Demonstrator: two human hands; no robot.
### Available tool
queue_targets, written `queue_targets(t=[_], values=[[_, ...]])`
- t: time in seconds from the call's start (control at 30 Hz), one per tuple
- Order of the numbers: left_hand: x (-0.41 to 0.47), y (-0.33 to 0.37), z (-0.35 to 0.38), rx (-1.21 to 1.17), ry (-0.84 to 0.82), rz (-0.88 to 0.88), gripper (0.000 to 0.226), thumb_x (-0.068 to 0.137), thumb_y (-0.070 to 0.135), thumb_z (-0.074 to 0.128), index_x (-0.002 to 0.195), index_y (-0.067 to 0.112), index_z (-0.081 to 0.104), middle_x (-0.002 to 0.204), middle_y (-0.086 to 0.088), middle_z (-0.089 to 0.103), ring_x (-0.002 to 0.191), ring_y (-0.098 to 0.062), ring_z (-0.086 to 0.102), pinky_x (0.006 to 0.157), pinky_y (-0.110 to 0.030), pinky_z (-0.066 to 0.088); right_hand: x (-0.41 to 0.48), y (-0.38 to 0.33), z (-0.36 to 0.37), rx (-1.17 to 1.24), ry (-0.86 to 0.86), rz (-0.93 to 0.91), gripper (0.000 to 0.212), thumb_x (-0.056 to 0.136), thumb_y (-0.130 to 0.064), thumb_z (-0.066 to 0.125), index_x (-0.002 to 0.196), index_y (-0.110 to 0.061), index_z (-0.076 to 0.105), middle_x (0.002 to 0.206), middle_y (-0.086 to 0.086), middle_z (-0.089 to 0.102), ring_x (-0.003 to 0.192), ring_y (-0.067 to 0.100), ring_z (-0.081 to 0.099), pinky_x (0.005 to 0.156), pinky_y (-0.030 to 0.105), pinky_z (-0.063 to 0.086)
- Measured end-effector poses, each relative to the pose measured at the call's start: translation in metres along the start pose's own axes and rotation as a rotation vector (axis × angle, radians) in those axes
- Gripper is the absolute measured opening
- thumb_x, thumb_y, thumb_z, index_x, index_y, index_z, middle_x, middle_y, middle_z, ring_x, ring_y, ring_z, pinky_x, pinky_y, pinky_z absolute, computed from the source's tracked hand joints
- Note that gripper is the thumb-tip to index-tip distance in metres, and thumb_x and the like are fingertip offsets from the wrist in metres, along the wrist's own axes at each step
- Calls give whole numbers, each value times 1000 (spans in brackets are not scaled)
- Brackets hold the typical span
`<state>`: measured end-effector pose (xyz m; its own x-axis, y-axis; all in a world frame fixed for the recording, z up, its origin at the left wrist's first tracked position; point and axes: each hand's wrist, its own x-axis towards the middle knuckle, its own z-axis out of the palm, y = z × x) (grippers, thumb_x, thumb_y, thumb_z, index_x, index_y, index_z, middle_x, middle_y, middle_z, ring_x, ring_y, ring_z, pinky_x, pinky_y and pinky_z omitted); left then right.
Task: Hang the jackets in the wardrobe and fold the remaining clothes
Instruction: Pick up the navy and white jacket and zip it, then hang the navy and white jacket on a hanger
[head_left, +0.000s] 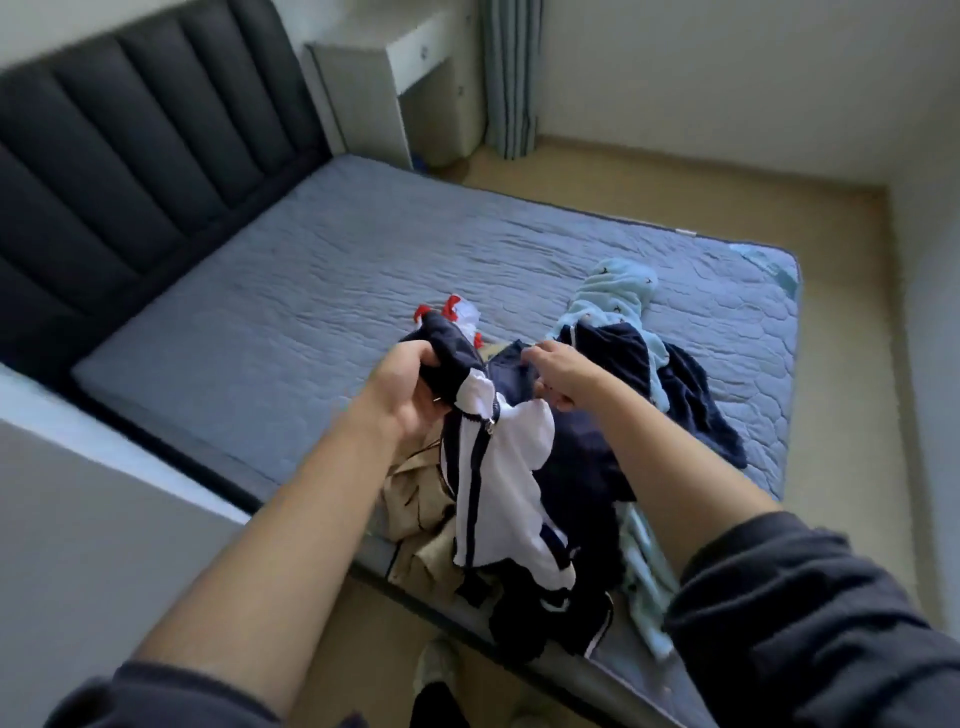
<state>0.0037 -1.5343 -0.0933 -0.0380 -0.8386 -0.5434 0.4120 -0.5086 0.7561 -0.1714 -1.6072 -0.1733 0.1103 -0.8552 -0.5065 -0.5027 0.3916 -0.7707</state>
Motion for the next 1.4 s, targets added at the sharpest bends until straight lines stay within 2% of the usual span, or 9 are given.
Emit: queue_targets(t=[0.07,0.17,0.33,0.5,0.6,0.73,0.97,1.17,1.4], values=[[-35,7,-10,-14,60,53,31,88,0,30,75,7,57,56,-4,66,48,-14,64,49,-21,51,-16,-26,2,-87,-83,9,29,96,-34,38,82,-16,55,58,4,51,29,12,34,40,13,26],[-84,14,-26,-43,156,145,30,89,2,31,78,8,58,61,-5,65,58,-17,63,59,-29,49,-42,-54,15,-222,-206,41,34,96,-47,39,100,-16,53,53,5,57,30,12,32,42,12,23],[-165,18,-62,-182,279,292,26,87,2,33,85,7,59,72,-9,66,66,-21,64,60,-30,53,-96,-76,69,-422,-464,129,47,95,-57,40,91,-12,52,55,7,62,45,14,54,43,19,32],[-243,5,-114,-331,465,405,26,88,1,34,86,8,59,67,-7,70,67,-20,65,60,-30,52,-156,-114,124,-180,-422,-214,34,96,-36,49,83,-7,58,68,16,67,54,27,64,48,26,49],[-293,-18,-143,-469,544,487,29,87,0,32,87,7,60,67,-8,71,60,-19,68,53,-25,54,-207,-133,148,-59,-483,-399,24,91,-24,59,74,-7,62,55,8,66,47,23,66,42,23,50],[-368,-61,-181,-669,617,648,32,88,-4,30,98,-2,60,80,-16,73,69,-23,72,55,-27,57,-282,-135,181,-132,-663,-752,37,84,-6,66,55,-14,45,51,-2,50,52,11,62,62,25,58],[-523,-151,-200,-863,758,875,35,89,-4,28,105,-2,58,93,-18,72,87,-26,69,72,-35,59,-434,-102,269,82,-804,-940,45,66,23,32,58,-20,24,55,-7,22,49,7,19,50,29,11],[-654,-248,-190,-917,900,894,34,84,-12,32,100,-2,60,86,-17,72,74,-24,70,66,-33,60,-569,-54,336,331,-1061,-785,49,59,21,17,47,-24,32,52,-5,29,51,14,26,45,27,27],[-781,-373,-175,-1009,1065,958,27,70,1,46,95,2,57,80,-13,62,67,-25,62,58,-31,53,-717,9,394,254,-1393,-791,47,56,20,17,48,-25,30,52,-8,28,50,10,21,52,34,9]])
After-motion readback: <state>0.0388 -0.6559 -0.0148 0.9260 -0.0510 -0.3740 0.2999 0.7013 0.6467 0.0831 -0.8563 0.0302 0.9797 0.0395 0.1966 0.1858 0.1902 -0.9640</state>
